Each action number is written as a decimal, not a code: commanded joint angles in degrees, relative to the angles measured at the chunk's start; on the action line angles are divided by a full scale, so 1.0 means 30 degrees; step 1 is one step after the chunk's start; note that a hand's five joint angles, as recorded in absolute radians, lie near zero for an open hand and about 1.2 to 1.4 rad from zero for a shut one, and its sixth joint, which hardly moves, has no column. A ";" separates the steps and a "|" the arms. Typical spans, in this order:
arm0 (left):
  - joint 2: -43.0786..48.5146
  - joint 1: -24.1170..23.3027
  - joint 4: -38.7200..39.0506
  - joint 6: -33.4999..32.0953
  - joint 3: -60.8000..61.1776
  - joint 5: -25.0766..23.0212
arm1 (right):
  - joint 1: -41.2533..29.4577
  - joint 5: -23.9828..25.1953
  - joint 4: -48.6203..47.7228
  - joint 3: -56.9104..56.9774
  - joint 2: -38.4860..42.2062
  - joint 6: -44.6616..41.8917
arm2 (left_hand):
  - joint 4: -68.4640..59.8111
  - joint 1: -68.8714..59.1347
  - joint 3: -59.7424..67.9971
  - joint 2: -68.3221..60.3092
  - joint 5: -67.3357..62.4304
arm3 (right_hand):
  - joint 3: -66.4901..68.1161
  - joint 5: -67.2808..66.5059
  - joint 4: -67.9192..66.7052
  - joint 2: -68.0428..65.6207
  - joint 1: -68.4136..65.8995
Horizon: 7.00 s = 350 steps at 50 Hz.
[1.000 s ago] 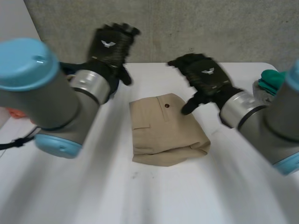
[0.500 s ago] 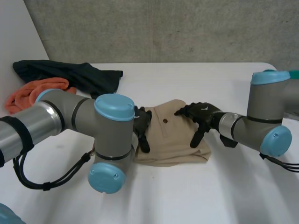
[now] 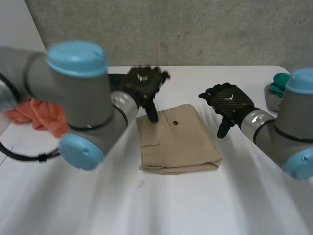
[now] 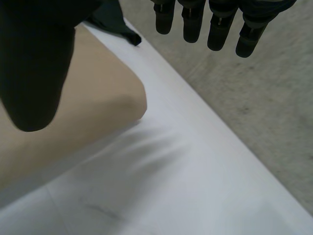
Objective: Fold the laundry.
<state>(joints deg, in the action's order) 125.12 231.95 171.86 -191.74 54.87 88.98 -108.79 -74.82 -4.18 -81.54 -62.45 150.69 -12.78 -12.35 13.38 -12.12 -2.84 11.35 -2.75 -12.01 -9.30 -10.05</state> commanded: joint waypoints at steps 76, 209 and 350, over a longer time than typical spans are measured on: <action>-0.3473 0.1316 0.1426 0.3005 -0.1094 -0.9532 | 0.9537 0.1993 -1.3192 1.0387 0.6833 0.9330 | -0.0995 -0.1140 0.0796 -0.1215 -0.0974 | 2.2882 -2.2416 -2.2663 -2.3568 -2.3316; 1.4632 1.1922 1.1093 -0.4260 -1.1201 -0.9562 | 0.4798 0.3699 -0.8451 -0.9442 -0.3295 -0.2066 | -2.0589 -2.0734 2.0391 -2.0809 -2.0568 | -0.0451 0.0917 0.0671 -0.0234 0.0018; -0.2802 0.6121 1.2588 -0.6194 1.1475 -0.4637 | -0.6273 -0.0166 0.1162 0.0429 0.0539 1.0002 | -2.2406 -2.2551 2.2208 -2.2626 -2.2386 | 2.2882 -2.2416 -2.2663 -2.3568 -2.3316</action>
<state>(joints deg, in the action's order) 109.42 247.20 209.33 -210.23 92.06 78.65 -118.44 -74.10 5.83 -82.73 -69.15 171.65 -68.76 -66.19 68.32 -68.59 -57.53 67.93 -57.32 -68.57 -67.40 -64.19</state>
